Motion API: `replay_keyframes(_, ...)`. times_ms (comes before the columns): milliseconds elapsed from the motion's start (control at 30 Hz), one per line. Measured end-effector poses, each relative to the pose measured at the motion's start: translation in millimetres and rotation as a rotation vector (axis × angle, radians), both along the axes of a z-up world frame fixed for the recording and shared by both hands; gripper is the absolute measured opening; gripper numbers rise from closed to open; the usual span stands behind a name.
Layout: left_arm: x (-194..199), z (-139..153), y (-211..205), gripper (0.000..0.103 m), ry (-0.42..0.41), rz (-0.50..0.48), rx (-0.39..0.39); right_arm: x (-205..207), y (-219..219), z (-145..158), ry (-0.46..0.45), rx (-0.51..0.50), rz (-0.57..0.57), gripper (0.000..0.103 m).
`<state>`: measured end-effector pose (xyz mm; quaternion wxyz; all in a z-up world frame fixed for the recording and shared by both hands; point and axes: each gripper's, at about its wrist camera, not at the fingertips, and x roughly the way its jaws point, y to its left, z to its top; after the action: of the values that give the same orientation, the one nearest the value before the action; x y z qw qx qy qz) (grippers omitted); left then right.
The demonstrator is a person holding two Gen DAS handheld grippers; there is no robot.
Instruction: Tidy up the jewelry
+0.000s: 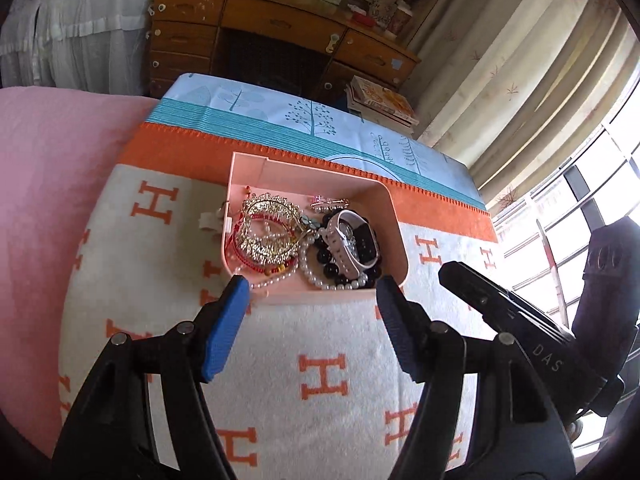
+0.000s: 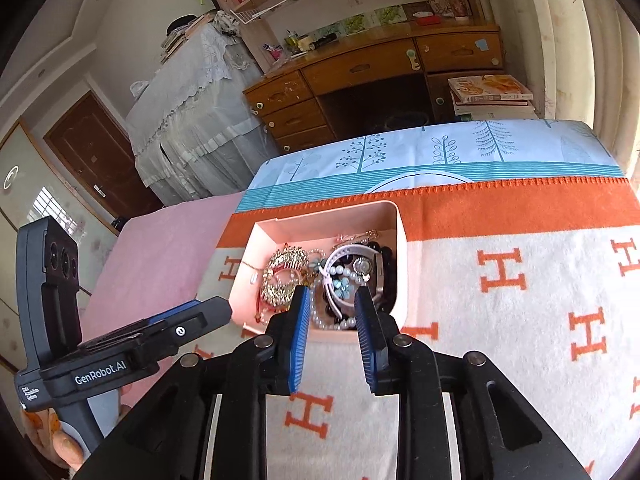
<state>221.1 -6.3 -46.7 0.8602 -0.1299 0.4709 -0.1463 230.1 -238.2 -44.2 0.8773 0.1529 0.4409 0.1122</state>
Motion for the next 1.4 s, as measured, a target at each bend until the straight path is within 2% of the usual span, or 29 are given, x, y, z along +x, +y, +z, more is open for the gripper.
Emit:
replay_keyframes(200,-72.2,18.4,-2.9,0.064,-0.103,-0.013,0.096,-75.3,6.0,13.9,-0.040,-0.067,0.005,0.034)
replay_keyframes(300,-105.2,20.6,-5.2,0.064,-0.140,-0.001,0.135,-117.4,7.6,15.5,-0.052,-0.122,-0.003,0.035)
replay_keyframes(467,-148.2,20.3,-19.1,0.064,-0.167,0.010,0.194,-179.0,4.8,13.0,-0.032,-0.174,-0.038,0.036)
replay_keyframes(567,-170.1,20.2,-33.1,0.065,-0.172,-0.007,0.227,-210.7,1.6,19.2,-0.047,-0.185,-0.059,0.040)
replay_keyframes(633,-181.9,21.7,-44.3,0.065,-0.184,-0.035,0.245,-227.9,-2.4,28.9,-0.080,-0.208,-0.088,0.059)
replay_keyframes(700,-192.1,25.3,-53.7,0.066,-0.208,-0.040,0.268,-243.5,-6.0,39.9,-0.127,-0.221,-0.120,0.072)
replay_keyframes(733,-196.3,27.9,-57.5,0.066,-0.222,-0.035,0.285,-250.0,-7.7,45.5,-0.149,-0.226,-0.130,0.074)
replay_keyframes(900,-207.2,41.4,-60.2,0.068,-0.250,0.047,0.258,-265.6,-1.4,66.3,-0.213,-0.282,-0.120,0.074)
replay_keyframes(1000,-210.4,44.3,-63.2,0.068,-0.256,0.085,0.274,-271.7,3.0,71.9,-0.230,-0.298,-0.101,0.074)
replay_keyframes(1400,-215.6,50.5,-74.9,0.068,-0.282,0.097,0.306,-270.5,-9.0,71.8,-0.223,-0.264,-0.111,0.074)
